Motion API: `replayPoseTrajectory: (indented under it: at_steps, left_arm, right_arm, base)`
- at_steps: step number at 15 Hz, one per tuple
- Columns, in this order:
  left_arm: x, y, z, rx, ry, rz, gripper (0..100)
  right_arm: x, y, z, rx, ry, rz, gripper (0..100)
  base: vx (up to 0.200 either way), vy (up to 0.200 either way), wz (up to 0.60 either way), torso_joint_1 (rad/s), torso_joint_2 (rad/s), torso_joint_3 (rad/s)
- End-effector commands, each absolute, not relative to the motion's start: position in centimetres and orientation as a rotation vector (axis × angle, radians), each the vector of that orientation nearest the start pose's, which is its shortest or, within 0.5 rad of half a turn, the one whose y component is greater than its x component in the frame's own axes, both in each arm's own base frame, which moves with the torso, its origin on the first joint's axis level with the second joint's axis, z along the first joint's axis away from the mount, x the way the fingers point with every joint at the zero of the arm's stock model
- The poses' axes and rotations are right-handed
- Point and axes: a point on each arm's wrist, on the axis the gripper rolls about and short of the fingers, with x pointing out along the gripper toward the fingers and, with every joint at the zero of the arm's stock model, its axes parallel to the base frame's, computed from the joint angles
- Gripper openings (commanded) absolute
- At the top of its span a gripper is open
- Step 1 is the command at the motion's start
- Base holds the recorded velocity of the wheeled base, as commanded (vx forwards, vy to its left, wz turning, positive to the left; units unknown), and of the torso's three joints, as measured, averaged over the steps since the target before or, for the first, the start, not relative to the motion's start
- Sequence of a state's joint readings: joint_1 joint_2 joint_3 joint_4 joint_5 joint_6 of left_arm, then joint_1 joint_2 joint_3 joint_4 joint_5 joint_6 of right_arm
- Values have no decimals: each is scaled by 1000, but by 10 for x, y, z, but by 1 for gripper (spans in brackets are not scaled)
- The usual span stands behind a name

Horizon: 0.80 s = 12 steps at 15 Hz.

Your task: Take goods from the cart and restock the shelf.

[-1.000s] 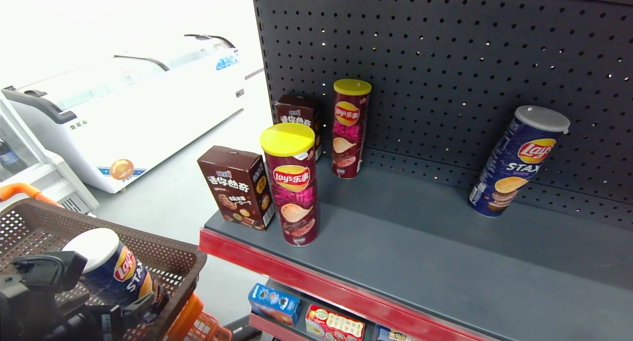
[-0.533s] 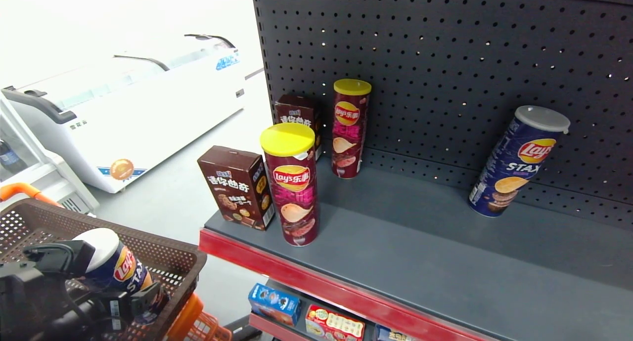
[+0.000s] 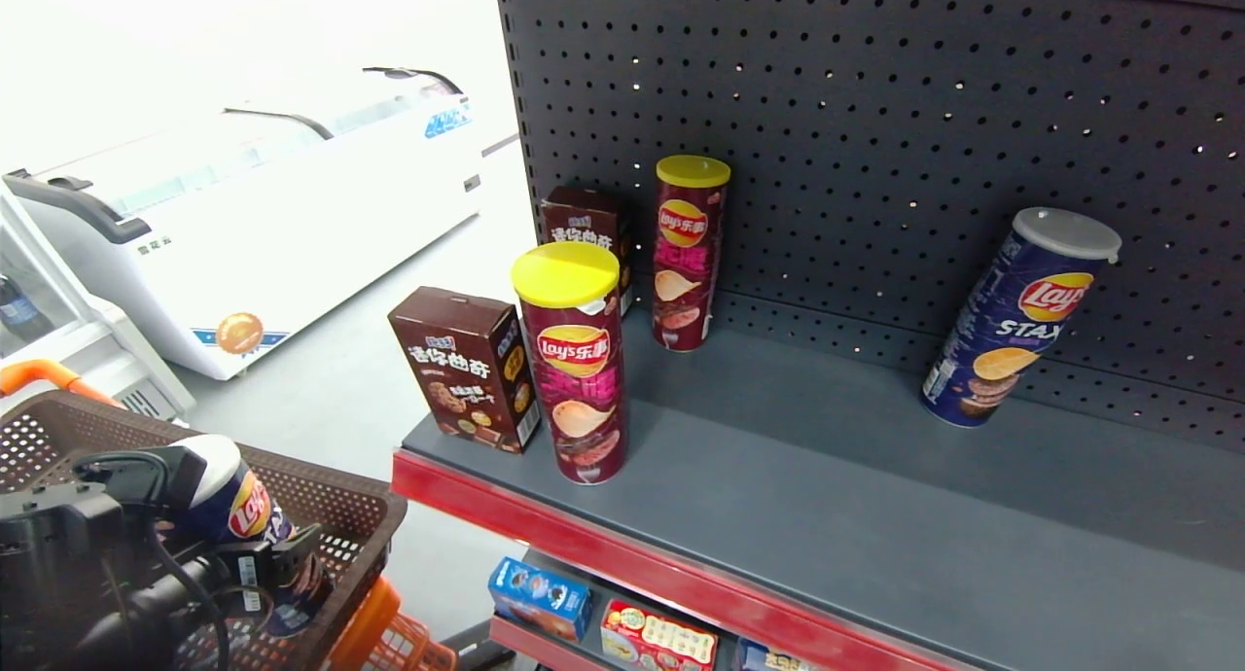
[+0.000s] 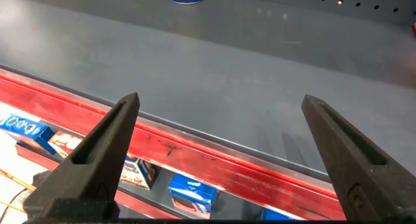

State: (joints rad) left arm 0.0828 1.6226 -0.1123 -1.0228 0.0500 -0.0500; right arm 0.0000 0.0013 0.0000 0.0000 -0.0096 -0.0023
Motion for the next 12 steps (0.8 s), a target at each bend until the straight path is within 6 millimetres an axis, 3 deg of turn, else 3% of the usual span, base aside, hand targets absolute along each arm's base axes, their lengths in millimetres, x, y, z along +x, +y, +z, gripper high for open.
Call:
replayPoseTrajectory:
  at_steps: [1,7,12]
  left_arm:
    - [195,15,81,-55,491,131,0]
    - [204,15,92,-23,409,119,0]
    - [179,8,133,72,258,73,0]
  right_arm:
    - [-23,0,76,-3,2,-11,100]
    - [-23,0,76,-3,2,-11,100]
    - [-23,0,76,-3,2,-11,100]
  base:
    - [0,0,0,0,0,0]
    - [0,0,0,0,0,0]
    - [0,0,0,0,0,0]
